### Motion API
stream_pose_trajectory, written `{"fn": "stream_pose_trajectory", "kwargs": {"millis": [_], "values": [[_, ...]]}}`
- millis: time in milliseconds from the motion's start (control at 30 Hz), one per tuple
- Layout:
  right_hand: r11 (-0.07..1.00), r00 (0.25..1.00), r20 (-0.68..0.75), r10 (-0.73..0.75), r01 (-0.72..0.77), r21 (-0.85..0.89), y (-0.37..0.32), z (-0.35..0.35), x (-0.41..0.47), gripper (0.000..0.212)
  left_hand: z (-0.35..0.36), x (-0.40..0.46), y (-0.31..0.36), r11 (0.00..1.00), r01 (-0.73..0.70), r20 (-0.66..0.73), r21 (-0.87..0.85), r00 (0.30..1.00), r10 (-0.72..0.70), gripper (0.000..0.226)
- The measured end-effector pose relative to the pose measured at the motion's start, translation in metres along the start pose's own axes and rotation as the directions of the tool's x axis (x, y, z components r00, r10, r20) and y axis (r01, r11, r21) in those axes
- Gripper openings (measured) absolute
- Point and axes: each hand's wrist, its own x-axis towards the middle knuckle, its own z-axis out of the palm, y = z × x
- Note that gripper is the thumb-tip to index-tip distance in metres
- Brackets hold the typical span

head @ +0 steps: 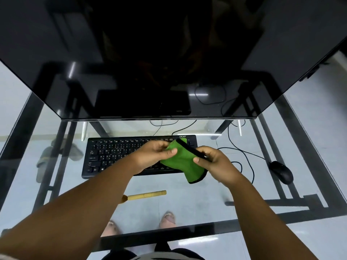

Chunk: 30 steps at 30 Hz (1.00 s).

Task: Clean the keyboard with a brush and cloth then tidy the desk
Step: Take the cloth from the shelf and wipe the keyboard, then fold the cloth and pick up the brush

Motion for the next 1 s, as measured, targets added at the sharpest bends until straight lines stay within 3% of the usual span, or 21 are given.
{"fn": "stream_pose_trajectory", "kwargs": {"millis": [67, 200, 300, 400, 567, 667, 767, 833, 900, 1000], "values": [[0.999, 0.999, 0.048, 0.004, -0.006, 0.037, -0.005, 0.005, 0.002, 0.013, -0.001, -0.004, -0.004, 0.999, 0.003, -0.002, -0.053, 1.000, -0.004, 0.035], [0.995, 0.991, 0.110, 0.072, -0.079, 0.058, -0.010, 0.027, 0.009, 0.017, -0.011, -0.017, -0.012, 0.985, -0.049, -0.175, -0.163, 0.984, 0.020, 0.019], [0.989, 0.958, 0.251, 0.138, -0.147, 0.018, -0.014, 0.058, 0.013, 0.022, -0.021, -0.035, -0.015, 0.993, -0.070, -0.301, -0.096, 0.953, 0.038, 0.011], [0.975, 0.919, 0.348, 0.187, -0.216, 0.046, -0.020, 0.091, 0.014, 0.031, -0.039, -0.054, -0.016, 0.996, -0.060, -0.301, -0.059, 0.953, 0.040, 0.014], [0.946, 0.948, 0.258, 0.185, -0.244, 0.216, -0.027, 0.139, 0.016, 0.029, -0.076, -0.081, -0.019, 0.991, 0.063, -0.182, -0.117, 0.980, -0.084, 0.022], [0.956, 0.959, 0.211, 0.191, -0.230, 0.183, -0.027, 0.157, 0.017, 0.024, -0.088, -0.091, -0.029, 0.990, 0.078, -0.243, -0.121, 0.964, -0.106, 0.026], [0.963, 0.972, 0.131, 0.197, -0.217, 0.158, -0.026, 0.156, 0.017, 0.025, -0.092, -0.094, -0.048, 0.990, 0.074, -0.414, -0.119, 0.903, -0.117, 0.023], [0.946, 0.974, 0.058, 0.217, -0.225, 0.234, -0.023, 0.148, 0.014, 0.033, -0.089, -0.094, -0.065, 0.996, 0.066, -0.540, -0.061, 0.837, -0.089, 0.017], [0.908, 0.964, -0.001, 0.265, -0.250, 0.336, -0.018, 0.137, 0.008, 0.039, -0.083, -0.094, -0.087, 0.988, 0.074, -0.580, 0.139, 0.814, 0.021, 0.009], [0.854, 0.937, -0.077, 0.340, -0.274, 0.442, -0.011, 0.124, 0.002, 0.037, -0.070, -0.097, -0.110, 0.836, 0.063, -0.430, 0.545, 0.877, 0.214, 0.006]]}}
